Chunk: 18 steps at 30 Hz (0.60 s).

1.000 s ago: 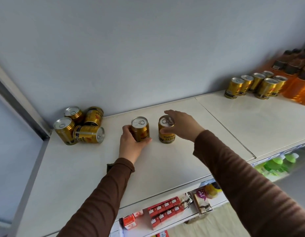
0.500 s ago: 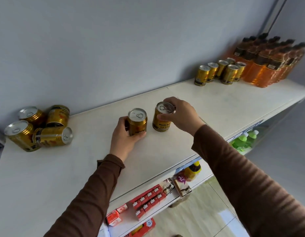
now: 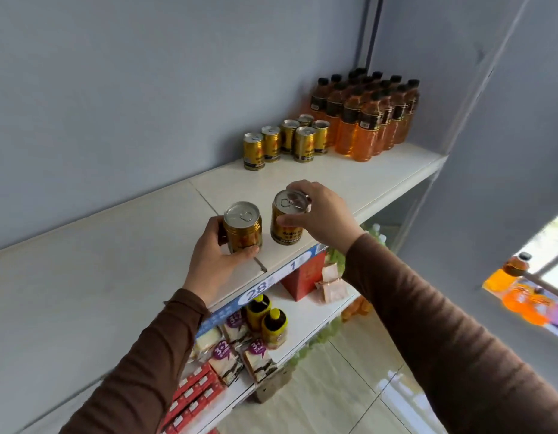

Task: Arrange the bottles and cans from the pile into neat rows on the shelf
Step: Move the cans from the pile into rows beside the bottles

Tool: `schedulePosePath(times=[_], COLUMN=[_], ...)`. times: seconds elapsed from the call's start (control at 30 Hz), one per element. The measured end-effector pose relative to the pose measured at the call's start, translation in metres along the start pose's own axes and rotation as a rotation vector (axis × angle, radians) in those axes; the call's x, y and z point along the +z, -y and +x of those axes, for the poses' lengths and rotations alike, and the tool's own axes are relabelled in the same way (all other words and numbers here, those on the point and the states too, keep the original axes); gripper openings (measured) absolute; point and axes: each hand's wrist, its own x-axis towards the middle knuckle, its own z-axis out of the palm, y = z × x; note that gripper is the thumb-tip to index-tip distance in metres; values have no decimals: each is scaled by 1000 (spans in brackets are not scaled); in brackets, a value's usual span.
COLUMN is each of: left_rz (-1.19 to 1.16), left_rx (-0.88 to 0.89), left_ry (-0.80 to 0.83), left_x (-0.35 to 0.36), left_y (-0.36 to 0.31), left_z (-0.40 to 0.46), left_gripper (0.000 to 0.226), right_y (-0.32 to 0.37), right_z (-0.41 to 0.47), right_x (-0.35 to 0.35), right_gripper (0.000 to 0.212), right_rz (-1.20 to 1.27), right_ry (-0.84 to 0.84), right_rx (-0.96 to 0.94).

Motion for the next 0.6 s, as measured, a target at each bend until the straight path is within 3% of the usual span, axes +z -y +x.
schedulePosePath(times=[0.27, 0.6], left_rz=[47, 56], left_rx=[-24, -89], left_ry=[-40, -89], left_x=[112, 144], left_y=[-48, -36], left_z=[25, 104], left_gripper=[53, 60], right_y=[-94, -134], right_z=[29, 125], right_x=[-77, -87], right_gripper=[62, 63], right_rz=[40, -16], right_ry=[54, 151], right_rx=[-58, -134])
